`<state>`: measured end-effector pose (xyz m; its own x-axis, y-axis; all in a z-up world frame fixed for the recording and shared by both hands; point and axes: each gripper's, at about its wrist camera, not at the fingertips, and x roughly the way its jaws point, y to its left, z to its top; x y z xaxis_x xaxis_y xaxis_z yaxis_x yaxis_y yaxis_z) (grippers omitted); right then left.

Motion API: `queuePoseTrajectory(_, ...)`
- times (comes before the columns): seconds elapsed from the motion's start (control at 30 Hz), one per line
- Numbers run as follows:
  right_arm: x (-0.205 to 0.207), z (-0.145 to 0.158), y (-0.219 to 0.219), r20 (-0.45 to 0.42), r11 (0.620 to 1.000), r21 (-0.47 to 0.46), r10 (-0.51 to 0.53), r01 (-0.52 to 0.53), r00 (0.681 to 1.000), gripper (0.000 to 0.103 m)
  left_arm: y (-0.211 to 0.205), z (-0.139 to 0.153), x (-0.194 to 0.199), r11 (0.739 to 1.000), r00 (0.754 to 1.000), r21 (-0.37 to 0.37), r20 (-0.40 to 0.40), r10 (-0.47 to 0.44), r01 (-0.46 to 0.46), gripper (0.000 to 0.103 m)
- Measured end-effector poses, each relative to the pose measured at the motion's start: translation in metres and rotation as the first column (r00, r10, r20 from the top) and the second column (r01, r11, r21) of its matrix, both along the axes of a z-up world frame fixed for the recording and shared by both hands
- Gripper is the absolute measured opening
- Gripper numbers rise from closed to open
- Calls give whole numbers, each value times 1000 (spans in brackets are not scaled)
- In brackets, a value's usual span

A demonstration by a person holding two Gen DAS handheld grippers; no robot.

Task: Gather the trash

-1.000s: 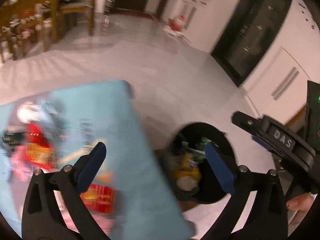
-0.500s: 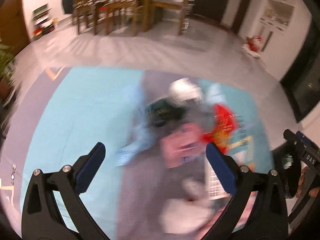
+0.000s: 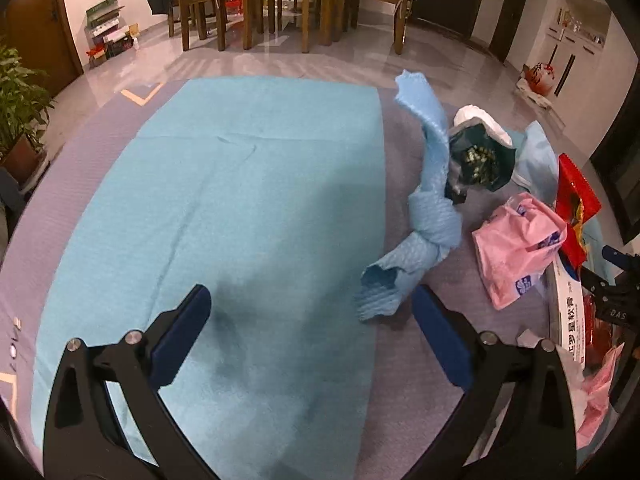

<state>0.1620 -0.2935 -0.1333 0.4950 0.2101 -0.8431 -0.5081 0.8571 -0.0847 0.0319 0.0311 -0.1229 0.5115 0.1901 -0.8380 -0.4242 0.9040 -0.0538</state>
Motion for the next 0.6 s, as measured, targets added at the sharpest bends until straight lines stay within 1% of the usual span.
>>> queuePoseTrajectory(0.03, 2, -1, -2, -10, 1000, 20, -7, 7, 1000, 100, 3, -3, -1, 1000, 1000, -18, 9, -1, 1, 100)
queuePoseTrajectory(0.1, 5, -5, -12, -38, 996, 88, -25, 28, 999, 101, 6, -8, -4, 1000, 1000, -6, 25, 8, -8, 100)
queuePoseTrajectory(0.13, 5, -6, -16, -31, 992, 119, -27, 31, 999, 101, 5, -9, -4, 1000, 1000, -4, 24, 9, -9, 100)
queuePoseTrajectory(0.17, 2, -7, -18, -5, 992, 128, -21, 22, 1000, 101, 7, -12, -4, 1000, 1000, 1, 20, 16, -16, 100)
queuePoseTrajectory(0.2, 2, -7, -18, -5, 991, 130, -22, 22, 1000, 101, 6, -14, -5, 1000, 1000, 6, 18, 19, -19, 100)
queuePoseTrajectory(0.3, -1, -9, -17, -4, 991, 127, -30, 31, 1000, 101, -1, -15, -4, 998, 999, 64, 33, -9, 7, 100)
queuePoseTrajectory(0.47, -2, -11, -17, -4, 991, 127, -30, 31, 1000, 101, -3, -15, -8, 998, 999, 57, 38, -9, 7, 100)
queuePoseTrajectory(0.53, -2, -11, -17, -4, 991, 128, -30, 31, 1000, 101, -5, -17, -6, 996, 1000, 83, 14, -11, 9, 101)
queuePoseTrajectory(0.6, -1, -10, -17, -4, 991, 128, -30, 31, 1000, 101, -8, -17, -7, 997, 1000, 83, 14, -12, 11, 101)
